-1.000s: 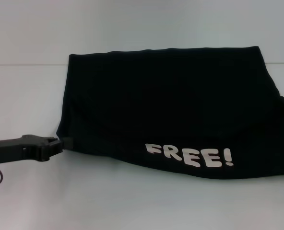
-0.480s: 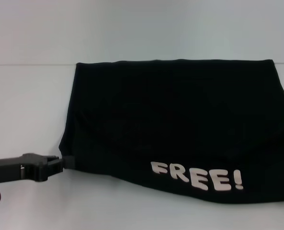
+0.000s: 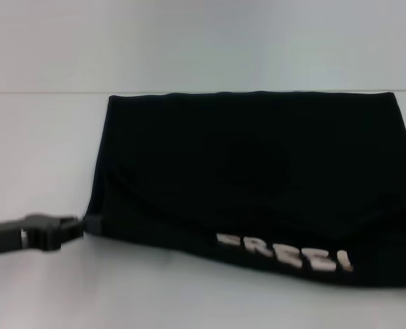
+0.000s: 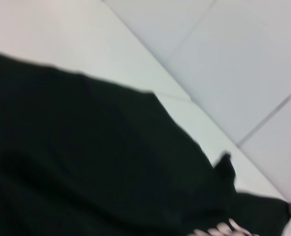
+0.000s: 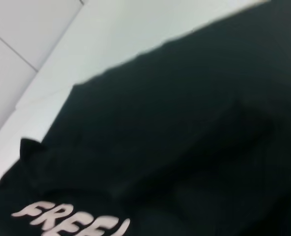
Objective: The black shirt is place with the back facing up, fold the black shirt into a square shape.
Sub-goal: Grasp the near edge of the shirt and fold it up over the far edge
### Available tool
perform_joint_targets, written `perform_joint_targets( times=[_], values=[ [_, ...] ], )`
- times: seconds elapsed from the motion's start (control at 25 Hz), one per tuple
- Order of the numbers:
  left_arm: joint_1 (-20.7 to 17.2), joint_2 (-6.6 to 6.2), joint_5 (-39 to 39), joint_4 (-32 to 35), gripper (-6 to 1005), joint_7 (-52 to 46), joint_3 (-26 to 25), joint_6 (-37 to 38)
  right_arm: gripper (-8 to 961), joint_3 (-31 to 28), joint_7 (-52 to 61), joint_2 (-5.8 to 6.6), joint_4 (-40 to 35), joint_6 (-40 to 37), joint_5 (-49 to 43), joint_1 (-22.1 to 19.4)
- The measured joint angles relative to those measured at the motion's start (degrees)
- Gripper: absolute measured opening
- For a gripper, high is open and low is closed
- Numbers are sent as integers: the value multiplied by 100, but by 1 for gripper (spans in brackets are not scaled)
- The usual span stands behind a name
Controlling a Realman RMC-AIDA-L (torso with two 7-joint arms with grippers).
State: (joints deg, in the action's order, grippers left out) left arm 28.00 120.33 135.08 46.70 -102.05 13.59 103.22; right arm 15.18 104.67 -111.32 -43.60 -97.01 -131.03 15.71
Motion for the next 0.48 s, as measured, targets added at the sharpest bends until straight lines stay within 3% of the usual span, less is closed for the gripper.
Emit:
perform_joint_targets(
  times=[0.2, 0.36, 0.4, 0.48],
  values=[
    [534, -224, -114, -273, 43, -216, -134, -640, 34, -280, 125, 125, 135, 413, -2, 546],
    [1142, -444, -128, -885, 45, -445, -85, -1808, 34, -146, 359, 372, 610, 1058, -151, 1156],
    [1295, -485, -128, -1053, 45, -472, -74, -2139, 34, -73, 430, 450, 842, 1482, -214, 1471],
    [1576, -528, -129, -1315, 46, -488, -57, -2751, 34, -34, 467, 469, 918, 1712, -223, 1612]
  ],
)
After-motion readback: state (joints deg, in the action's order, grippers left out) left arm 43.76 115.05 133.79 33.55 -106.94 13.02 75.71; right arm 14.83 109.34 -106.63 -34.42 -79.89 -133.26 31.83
